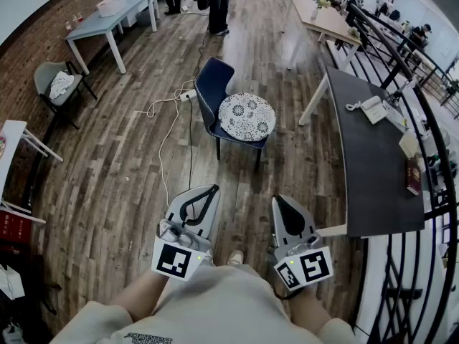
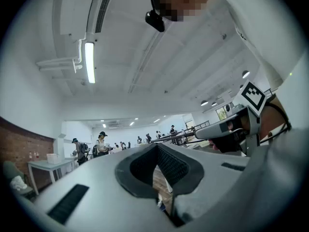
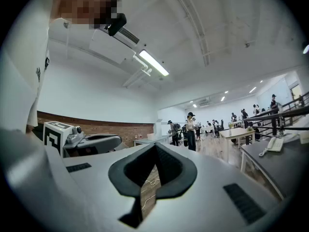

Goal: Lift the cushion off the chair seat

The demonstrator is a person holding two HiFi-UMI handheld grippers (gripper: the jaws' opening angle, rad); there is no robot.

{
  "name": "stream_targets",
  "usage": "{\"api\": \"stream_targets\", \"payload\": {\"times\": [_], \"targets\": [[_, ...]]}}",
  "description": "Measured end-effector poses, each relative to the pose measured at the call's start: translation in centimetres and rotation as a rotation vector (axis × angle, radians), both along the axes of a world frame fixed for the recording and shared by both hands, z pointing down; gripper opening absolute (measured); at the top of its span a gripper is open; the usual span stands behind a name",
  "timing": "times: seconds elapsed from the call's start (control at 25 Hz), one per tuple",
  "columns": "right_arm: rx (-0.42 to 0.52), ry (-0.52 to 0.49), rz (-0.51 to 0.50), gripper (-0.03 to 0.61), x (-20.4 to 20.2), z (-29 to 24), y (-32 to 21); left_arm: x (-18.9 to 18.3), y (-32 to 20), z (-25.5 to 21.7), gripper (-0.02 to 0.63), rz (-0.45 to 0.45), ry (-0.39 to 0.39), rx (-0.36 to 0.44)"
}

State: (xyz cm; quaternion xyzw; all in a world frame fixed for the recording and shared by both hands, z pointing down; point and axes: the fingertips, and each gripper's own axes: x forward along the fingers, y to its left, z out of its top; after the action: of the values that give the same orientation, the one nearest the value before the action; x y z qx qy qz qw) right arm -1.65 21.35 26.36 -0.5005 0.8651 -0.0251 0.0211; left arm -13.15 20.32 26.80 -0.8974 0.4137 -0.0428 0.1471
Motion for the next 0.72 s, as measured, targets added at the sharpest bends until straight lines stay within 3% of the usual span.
{"api": "stream_targets", "payload": {"times": [0.72], "targets": [[0.004, 0.023, 0.008, 0.002, 1.8, 1.7, -0.9, 3.0, -0.9, 1.2, 0.005, 0.031, -0.061, -0.004]]}}
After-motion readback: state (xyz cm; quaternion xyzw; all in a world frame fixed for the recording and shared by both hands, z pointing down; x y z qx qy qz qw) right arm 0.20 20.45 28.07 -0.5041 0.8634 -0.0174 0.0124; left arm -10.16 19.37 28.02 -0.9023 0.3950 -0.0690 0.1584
